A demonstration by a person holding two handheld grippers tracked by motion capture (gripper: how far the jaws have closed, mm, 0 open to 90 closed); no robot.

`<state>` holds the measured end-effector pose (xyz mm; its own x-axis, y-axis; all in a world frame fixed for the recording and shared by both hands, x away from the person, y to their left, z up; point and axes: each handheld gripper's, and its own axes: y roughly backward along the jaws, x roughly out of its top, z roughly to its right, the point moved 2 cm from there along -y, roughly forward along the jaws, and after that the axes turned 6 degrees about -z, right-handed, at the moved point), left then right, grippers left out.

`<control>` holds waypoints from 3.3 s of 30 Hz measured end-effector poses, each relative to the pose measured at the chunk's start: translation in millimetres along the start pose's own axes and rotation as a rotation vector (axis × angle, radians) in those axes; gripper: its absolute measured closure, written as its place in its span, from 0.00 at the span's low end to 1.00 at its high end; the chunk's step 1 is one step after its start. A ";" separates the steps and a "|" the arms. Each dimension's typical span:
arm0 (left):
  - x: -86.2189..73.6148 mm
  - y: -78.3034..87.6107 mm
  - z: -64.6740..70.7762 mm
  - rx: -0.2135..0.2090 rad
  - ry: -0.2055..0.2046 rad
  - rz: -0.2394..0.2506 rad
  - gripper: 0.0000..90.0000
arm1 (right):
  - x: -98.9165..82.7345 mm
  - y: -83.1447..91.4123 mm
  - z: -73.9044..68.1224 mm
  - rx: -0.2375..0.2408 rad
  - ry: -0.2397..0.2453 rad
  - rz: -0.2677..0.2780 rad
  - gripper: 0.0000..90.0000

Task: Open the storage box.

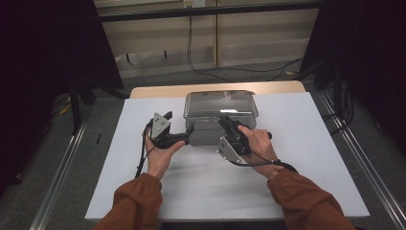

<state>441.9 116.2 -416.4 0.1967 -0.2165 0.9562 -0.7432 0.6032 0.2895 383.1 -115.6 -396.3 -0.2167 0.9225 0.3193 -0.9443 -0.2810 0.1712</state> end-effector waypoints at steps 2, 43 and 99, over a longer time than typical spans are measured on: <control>2.7 -4.7 -0.3 0.001 -0.008 0.011 0.08 | -0.1 -0.3 0.8 -0.002 -0.003 0.000 0.88; 7.9 -16.7 12.0 -0.017 -0.112 0.016 0.32 | -31.3 -2.9 6.4 0.097 -0.354 -0.024 0.36; 25.4 -19.4 1.0 -0.025 -0.038 0.088 0.30 | -102.3 -14.3 46.9 0.213 -0.932 0.031 0.49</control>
<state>460.7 98.2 -397.8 0.1067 -0.1909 0.9758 -0.7399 0.6404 0.2062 430.4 -218.3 -387.8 0.1309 0.3580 0.9245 -0.8565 -0.4288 0.2873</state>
